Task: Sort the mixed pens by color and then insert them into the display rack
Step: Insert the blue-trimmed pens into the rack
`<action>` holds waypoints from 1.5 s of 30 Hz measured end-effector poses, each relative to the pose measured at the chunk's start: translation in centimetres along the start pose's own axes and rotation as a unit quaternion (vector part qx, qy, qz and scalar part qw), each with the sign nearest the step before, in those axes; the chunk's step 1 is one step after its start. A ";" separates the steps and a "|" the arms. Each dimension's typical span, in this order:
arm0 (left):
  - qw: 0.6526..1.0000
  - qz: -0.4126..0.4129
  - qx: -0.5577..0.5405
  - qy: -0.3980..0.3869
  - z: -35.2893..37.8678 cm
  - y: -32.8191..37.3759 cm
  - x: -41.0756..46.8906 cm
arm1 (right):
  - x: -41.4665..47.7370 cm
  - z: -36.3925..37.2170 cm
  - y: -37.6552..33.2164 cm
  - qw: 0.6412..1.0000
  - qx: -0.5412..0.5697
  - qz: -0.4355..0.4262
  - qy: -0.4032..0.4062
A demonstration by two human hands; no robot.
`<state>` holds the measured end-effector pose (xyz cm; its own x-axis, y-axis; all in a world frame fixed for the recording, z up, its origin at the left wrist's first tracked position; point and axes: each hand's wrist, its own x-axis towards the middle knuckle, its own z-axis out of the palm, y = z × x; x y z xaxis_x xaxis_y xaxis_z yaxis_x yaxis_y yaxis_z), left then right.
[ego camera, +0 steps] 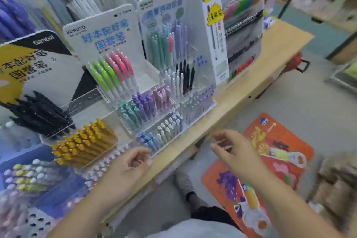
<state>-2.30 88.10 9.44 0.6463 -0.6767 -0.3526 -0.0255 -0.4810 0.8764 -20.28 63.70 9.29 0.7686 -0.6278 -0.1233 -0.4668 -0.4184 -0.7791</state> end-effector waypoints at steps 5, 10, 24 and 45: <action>0.994 -0.002 0.057 -0.093 8.0 -0.6 1.0 | -11.3 -2.9 7.4 0.986 0.039 0.153 0.052; 0.984 0.073 0.076 -0.143 17.2 4.6 5.9 | -18.5 -6.7 14.1 0.949 0.109 0.265 0.130; 0.977 -0.038 0.111 -0.178 41.0 16.2 20.1 | -2.9 -31.3 31.7 0.940 0.176 0.252 0.146; 0.958 0.027 0.198 -0.204 65.1 43.6 65.7 | 30.1 -58.6 50.7 0.886 0.212 0.378 0.166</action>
<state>-10.58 -13.59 3.19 0.2866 -0.8289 -0.4803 -0.3894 -0.5589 0.7322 -46.44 -14.89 2.06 0.1021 -0.8117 -0.5750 -0.5332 0.4434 -0.7205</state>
